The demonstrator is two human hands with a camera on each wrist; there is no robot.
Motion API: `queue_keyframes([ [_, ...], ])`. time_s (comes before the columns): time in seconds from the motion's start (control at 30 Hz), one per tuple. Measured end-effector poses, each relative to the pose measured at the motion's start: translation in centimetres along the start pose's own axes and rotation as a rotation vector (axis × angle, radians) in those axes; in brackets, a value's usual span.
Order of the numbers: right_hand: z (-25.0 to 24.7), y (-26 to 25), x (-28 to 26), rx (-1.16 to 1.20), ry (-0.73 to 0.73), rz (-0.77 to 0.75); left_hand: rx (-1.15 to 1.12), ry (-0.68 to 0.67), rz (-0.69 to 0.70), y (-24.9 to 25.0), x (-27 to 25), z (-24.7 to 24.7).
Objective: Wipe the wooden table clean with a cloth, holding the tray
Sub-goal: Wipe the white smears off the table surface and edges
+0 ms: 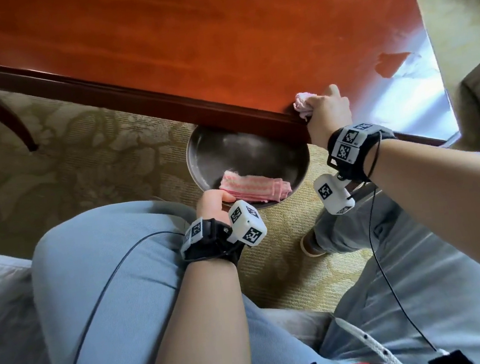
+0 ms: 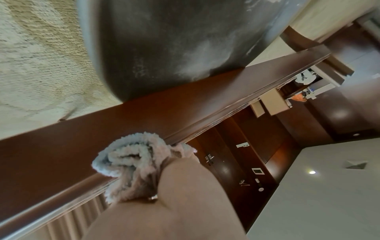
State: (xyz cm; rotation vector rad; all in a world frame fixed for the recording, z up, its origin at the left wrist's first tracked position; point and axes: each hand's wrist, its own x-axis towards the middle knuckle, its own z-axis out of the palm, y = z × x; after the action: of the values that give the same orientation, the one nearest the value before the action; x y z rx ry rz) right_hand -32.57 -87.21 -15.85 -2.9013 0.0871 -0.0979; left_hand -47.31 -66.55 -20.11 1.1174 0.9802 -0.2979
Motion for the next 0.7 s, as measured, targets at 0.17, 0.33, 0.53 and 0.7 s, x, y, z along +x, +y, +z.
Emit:
queue_keyframes([
  [0.17, 1.0, -4.2, 1.0, 0.031, -0.028, -0.048, -0.066, -0.002, -0.074, 0.3, 0.9, -0.5],
  [0.33, 2.5, -8.2, 1.5, 0.092, -0.004, -0.218, -0.065, -0.050, -0.026, 1.1, 2.3, -0.5],
  [0.53, 3.0, -10.6, 1.2, 0.023, -0.055, -0.382, 0.139, -0.101, -0.061, 1.4, 3.6, -0.9],
  [0.7, 2.4, -10.5, -0.7, 0.057, -0.277, -0.637, -0.024, -0.140, 0.011, 1.9, 1.9, -0.3],
])
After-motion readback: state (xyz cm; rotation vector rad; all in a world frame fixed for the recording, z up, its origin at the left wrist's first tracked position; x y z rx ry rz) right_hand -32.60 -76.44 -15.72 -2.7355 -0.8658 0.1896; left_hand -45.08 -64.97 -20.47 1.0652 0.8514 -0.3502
